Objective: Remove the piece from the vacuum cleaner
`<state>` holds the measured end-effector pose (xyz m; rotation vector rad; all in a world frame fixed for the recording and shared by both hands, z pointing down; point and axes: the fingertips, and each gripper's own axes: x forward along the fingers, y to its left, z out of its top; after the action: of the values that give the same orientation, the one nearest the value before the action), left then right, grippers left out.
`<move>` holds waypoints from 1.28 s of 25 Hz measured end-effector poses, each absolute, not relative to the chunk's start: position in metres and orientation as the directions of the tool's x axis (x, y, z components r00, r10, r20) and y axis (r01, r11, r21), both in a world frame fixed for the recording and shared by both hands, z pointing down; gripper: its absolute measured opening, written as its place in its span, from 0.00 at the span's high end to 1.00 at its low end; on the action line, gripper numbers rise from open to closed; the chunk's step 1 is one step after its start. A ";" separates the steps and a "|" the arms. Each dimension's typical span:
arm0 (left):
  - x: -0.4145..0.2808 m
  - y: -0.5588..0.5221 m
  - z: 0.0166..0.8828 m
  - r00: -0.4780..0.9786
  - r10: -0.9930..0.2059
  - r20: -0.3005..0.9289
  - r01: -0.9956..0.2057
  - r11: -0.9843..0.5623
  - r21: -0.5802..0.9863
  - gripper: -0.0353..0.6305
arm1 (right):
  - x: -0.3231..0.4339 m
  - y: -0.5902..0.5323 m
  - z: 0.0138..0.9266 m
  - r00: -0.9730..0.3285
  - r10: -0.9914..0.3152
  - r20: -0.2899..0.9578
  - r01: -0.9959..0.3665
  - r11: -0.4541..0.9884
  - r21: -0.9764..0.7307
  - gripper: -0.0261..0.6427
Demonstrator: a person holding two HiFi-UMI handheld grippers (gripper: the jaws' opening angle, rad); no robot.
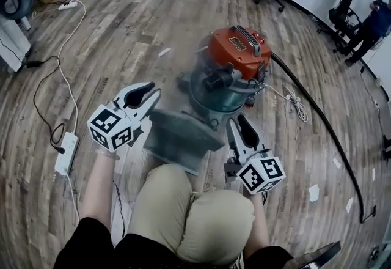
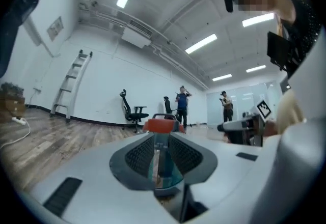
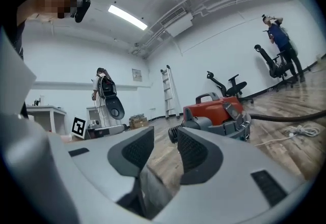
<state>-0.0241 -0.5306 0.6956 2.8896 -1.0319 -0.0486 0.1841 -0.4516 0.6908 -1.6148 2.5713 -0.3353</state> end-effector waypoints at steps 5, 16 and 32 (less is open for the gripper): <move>-0.025 -0.526 0.682 0.748 -0.662 -0.054 -0.661 -0.750 0.039 0.93 | 0.184 -0.443 0.683 -0.487 -0.874 -0.007 -0.846 0.473 -0.247 0.79; 0.015 -0.512 0.711 0.814 -0.579 0.048 -0.580 -0.815 0.000 0.94 | 0.176 -0.435 0.691 -0.530 -0.846 0.055 -0.842 0.518 -0.147 0.94; 0.023 -0.512 0.718 0.837 -0.544 0.063 -0.545 -0.838 0.003 0.94 | 0.169 -0.434 0.686 -0.543 -0.837 0.066 -0.839 0.538 -0.081 0.94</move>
<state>0.0228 -0.5124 0.7181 2.9901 -0.8871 0.0935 0.1686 -0.4336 0.6858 -1.5101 2.7720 -0.1630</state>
